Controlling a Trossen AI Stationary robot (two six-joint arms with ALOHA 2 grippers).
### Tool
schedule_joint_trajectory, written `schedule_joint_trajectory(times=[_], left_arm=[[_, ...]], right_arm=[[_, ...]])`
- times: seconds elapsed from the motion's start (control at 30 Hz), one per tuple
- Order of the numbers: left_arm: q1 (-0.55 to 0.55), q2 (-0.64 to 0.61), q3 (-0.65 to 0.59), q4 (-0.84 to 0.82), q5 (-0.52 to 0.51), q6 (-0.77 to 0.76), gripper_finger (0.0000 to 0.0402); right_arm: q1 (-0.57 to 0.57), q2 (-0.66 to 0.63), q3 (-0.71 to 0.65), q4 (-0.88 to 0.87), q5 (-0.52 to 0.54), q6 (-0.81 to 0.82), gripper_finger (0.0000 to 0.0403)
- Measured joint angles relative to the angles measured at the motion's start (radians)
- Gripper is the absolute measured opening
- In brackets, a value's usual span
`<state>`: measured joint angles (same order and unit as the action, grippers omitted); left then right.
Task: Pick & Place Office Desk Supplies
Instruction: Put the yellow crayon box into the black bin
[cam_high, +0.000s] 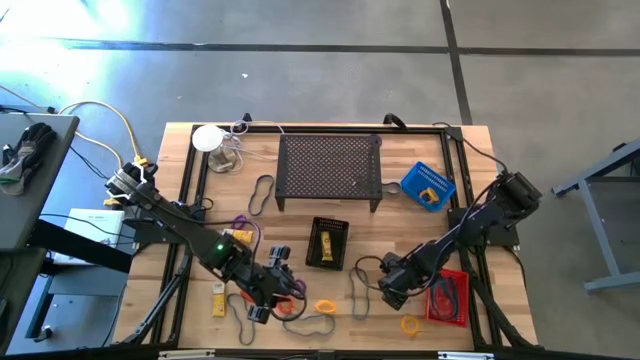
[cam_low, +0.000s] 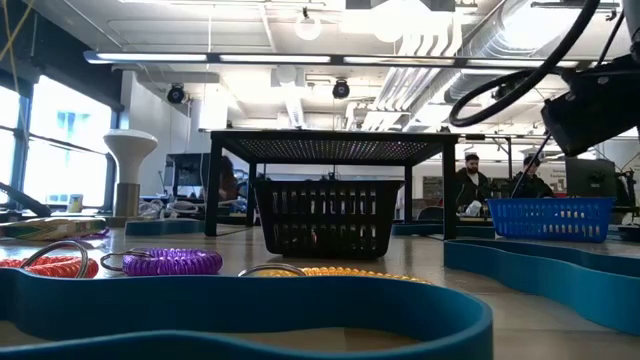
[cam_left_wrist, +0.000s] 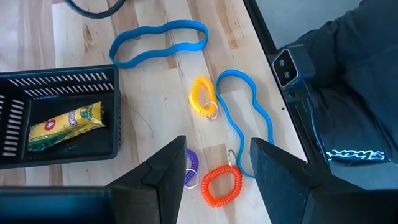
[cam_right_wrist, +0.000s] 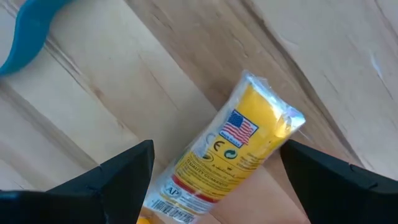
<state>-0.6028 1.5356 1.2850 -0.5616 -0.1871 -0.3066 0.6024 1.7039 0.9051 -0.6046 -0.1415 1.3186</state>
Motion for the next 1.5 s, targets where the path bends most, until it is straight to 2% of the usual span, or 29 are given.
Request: schedule_joint_trajectory(times=[0.2,0.33,1.07,1.13,1.3,1.5], left_arm=[[-0.003,0.0,0.0,0.0,0.0,0.002,0.0173],[-0.002,0.0,0.0,0.0,0.0,0.002,0.0173],[-0.003,0.0,0.0,0.0,0.0,-0.001,0.0173],[-0.003,0.0,0.0,0.0,0.0,-0.001,0.0173],[-0.003,0.0,0.0,-0.001,0.0,-0.001,0.0173],[-0.003,0.0,0.0,-0.003,0.0,0.003,0.0173]], right_arm=[[0.0,0.001,-0.001,0.0,0.005,-0.034,0.034],[0.009,0.002,-0.002,-0.001,0.025,-0.039,0.0324],[0.02,-0.005,0.006,-0.032,0.084,-0.077,0.0136],[0.025,-0.011,0.027,0.022,0.126,-0.103,0.0124],[0.038,-0.031,0.091,0.143,0.132,-0.218,0.0106],[0.01,-0.037,0.205,0.149,0.211,-0.422,0.0109]])
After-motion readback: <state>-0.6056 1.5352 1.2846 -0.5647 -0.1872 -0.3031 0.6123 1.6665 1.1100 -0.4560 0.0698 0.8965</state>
